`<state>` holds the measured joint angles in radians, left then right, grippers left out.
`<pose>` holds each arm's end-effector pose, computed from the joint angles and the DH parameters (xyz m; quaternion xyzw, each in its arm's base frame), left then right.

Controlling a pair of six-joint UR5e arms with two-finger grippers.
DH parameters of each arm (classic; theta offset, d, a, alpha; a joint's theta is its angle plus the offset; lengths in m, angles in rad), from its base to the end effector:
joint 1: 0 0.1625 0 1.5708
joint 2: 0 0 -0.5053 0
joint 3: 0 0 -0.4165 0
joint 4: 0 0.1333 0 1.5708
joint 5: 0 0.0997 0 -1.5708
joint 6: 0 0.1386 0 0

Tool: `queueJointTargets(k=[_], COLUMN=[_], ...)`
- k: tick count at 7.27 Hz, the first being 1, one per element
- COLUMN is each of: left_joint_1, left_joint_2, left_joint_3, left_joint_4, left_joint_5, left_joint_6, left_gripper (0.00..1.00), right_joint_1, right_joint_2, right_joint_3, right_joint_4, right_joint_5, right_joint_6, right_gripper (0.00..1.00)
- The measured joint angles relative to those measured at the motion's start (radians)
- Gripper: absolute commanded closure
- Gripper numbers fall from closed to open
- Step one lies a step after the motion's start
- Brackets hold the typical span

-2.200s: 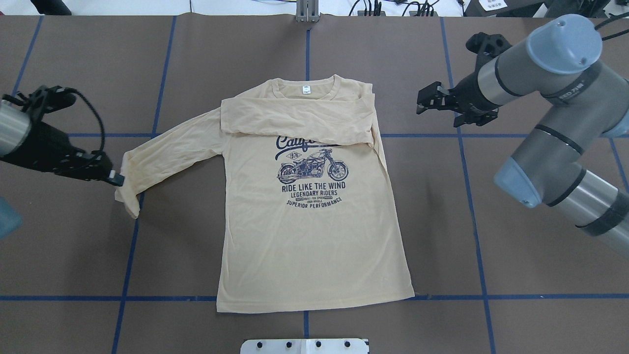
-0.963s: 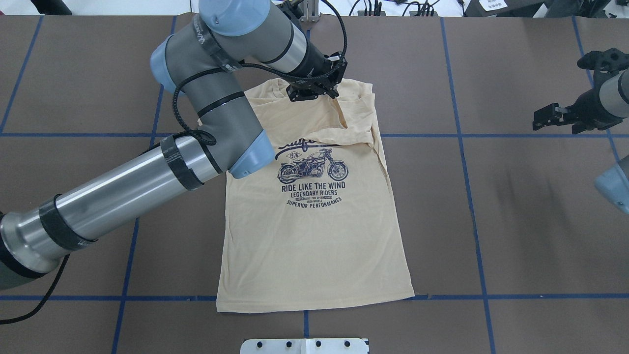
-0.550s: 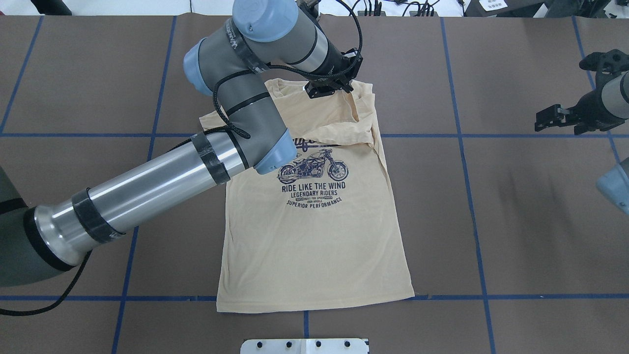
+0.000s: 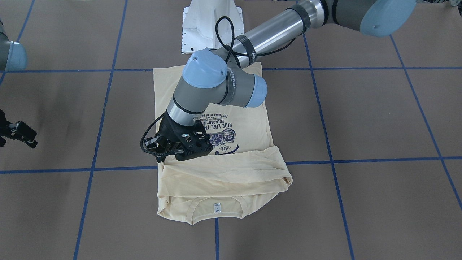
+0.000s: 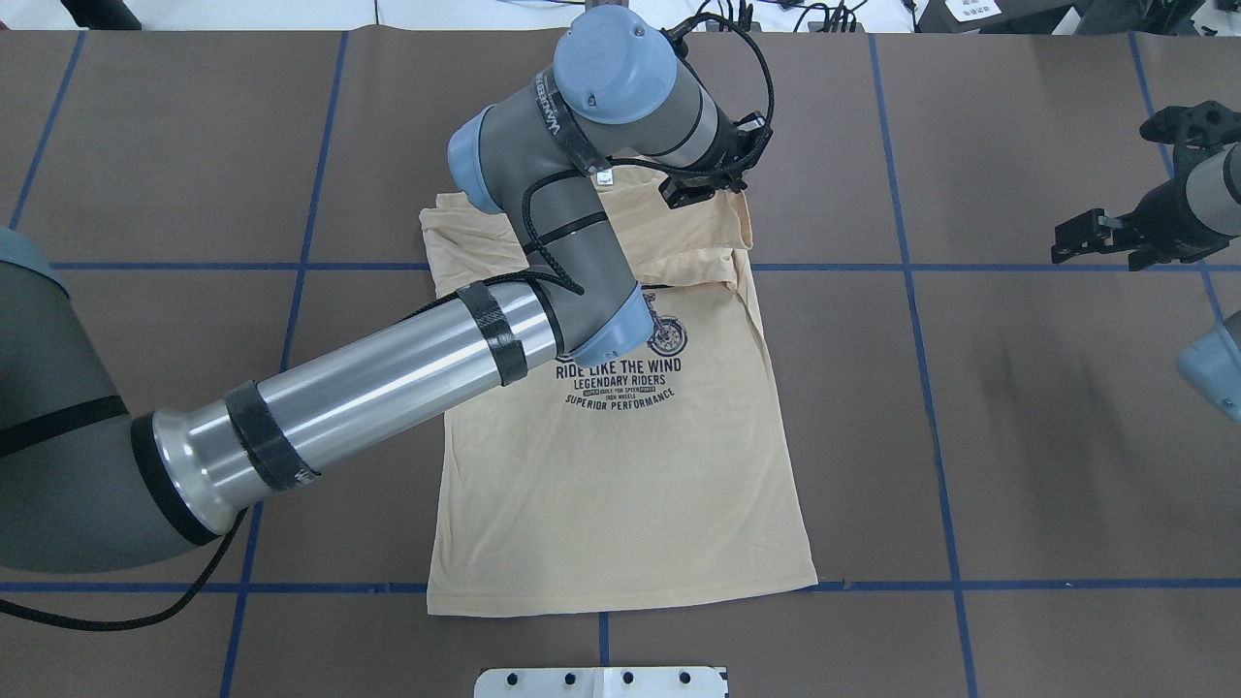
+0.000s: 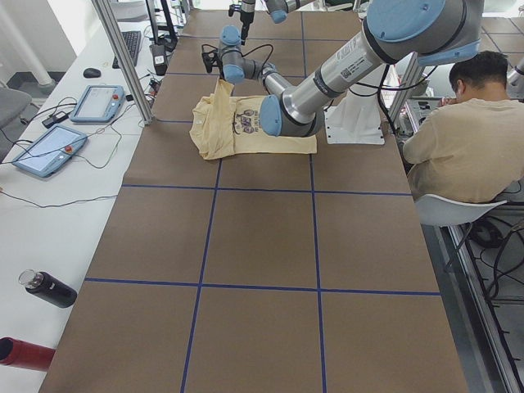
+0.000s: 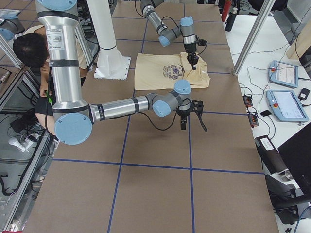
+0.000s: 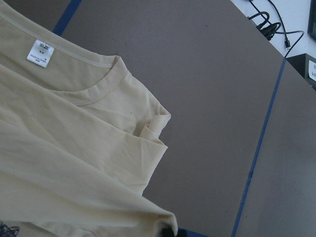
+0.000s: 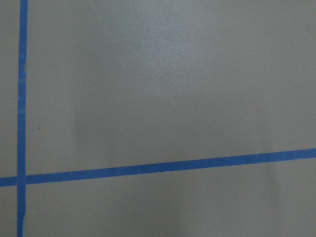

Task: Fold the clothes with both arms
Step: 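Carry the sleeve with the left gripper across the shirt toward the collar, then release the sleeve and lift the left gripper while the right gripper moves to the hem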

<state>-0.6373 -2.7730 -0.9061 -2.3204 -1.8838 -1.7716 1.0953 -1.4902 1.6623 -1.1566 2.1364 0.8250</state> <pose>0.7366 -0.6581 0.0725 0.0066 0.6056 -0.2361 0.7599 -0.2217 -0.5594 0.6371 0.0591 -0.3806 0.0804 0.9193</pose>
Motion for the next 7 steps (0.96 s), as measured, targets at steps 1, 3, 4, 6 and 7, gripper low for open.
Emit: queueJointTargets(k=[1, 3, 4, 6, 7], left_joint_1=[0.004, 0.012, 0.013, 0.01, 0.005], left_joint_2=[-0.006, -0.007, -0.007, 0.005, 0.049], left_joint_3=[0.021, 0.039, 0.043, 0.014, -0.061], left_joint_4=[-0.015, -0.026, -0.03, -0.009, 0.026], left_joint_5=[0.005, 0.007, 0.007, -0.025, -0.073], left_joint_6=[-0.001, -0.002, -0.003, -0.005, -0.003], left_gripper=[0.66, 0.5, 0.5, 0.5, 0.51], right_joint_1=[0.0, 0.0, 0.0, -0.006, -0.031], right_joint_2=[0.0, 0.0, -0.001, -0.005, -0.013], right_joint_3=[0.0, 0.0, 0.002, 0.029, 0.071], right_joint_4=[0.0, 0.0, 0.0, 0.001, 0.005], right_joint_5=[0.001, 0.002, 0.003, 0.013, 0.034], right_joint_6=[0.0, 0.0, 0.002, 0.047, 0.133], right_gripper=[0.02, 0.02, 0.01, 0.01, 0.02])
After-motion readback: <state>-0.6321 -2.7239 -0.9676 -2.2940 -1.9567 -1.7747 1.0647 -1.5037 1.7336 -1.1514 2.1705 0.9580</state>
